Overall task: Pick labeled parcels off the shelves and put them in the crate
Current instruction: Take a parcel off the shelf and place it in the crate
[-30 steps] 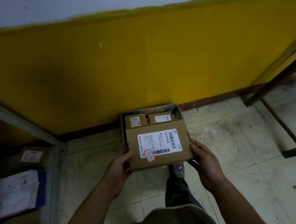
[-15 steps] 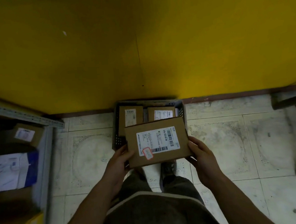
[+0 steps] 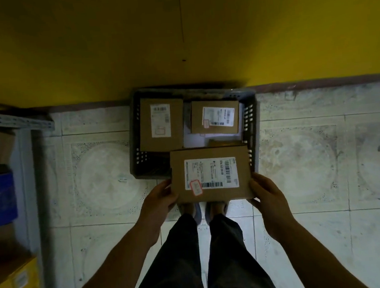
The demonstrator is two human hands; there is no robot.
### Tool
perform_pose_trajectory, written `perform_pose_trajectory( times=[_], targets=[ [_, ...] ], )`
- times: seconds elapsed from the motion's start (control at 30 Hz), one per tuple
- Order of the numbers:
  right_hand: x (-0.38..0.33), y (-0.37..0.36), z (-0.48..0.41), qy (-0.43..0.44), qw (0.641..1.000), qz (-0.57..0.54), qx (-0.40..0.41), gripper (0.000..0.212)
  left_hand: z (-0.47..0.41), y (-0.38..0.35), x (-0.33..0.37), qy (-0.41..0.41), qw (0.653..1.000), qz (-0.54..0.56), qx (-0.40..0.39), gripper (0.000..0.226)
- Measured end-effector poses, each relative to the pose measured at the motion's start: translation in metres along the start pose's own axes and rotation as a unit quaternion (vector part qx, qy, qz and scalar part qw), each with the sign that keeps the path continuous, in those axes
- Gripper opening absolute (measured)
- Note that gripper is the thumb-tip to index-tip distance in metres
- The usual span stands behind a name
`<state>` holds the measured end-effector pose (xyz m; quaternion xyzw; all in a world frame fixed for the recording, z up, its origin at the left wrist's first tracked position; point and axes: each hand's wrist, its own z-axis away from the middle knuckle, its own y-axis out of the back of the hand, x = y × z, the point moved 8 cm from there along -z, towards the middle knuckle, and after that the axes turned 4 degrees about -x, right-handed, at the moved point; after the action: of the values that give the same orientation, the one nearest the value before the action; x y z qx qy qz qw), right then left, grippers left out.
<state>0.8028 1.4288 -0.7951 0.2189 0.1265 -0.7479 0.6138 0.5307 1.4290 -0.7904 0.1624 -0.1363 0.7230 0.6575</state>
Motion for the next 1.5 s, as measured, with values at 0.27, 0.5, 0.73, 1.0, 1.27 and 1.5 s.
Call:
perform_pose_trajectory(
  times=[0.27, 0.5, 0.73, 1.0, 1.27, 1.5],
  targets=[
    [0.024, -0.006, -0.125, -0.007, 0.996, 0.081, 0.044, 0.023, -0.140, -0.015, -0.012, -0.022, 0.996, -0.088, 0.015, 0.013],
    [0.019, -0.003, -0.213, 0.027, 0.990, 0.128, 0.052, 0.033, -0.217, -0.044, 0.000, -0.060, 0.987, -0.139, 0.052, 0.025],
    [0.017, -0.017, -0.273, 0.060, 0.982, 0.174, 0.042, 0.046, -0.265, -0.066, 0.013, -0.060, 0.985, -0.161, 0.014, 0.037],
    [0.006, -0.026, -0.307, 0.060, 0.982, 0.180, 0.027, 0.057, -0.293, -0.088, 0.038, -0.085, 0.974, -0.207, -0.041, 0.036],
    [-0.004, -0.024, -0.287, 0.070, 0.973, 0.218, 0.040, 0.044, -0.278, -0.076, 0.044, -0.076, 0.978, -0.189, -0.053, 0.019],
    [-0.003, -0.036, -0.203, 0.059, 0.969, 0.239, 0.016, 0.029, -0.211, -0.054, 0.010, 0.017, 0.999, 0.026, -0.040, 0.017]
  ],
)
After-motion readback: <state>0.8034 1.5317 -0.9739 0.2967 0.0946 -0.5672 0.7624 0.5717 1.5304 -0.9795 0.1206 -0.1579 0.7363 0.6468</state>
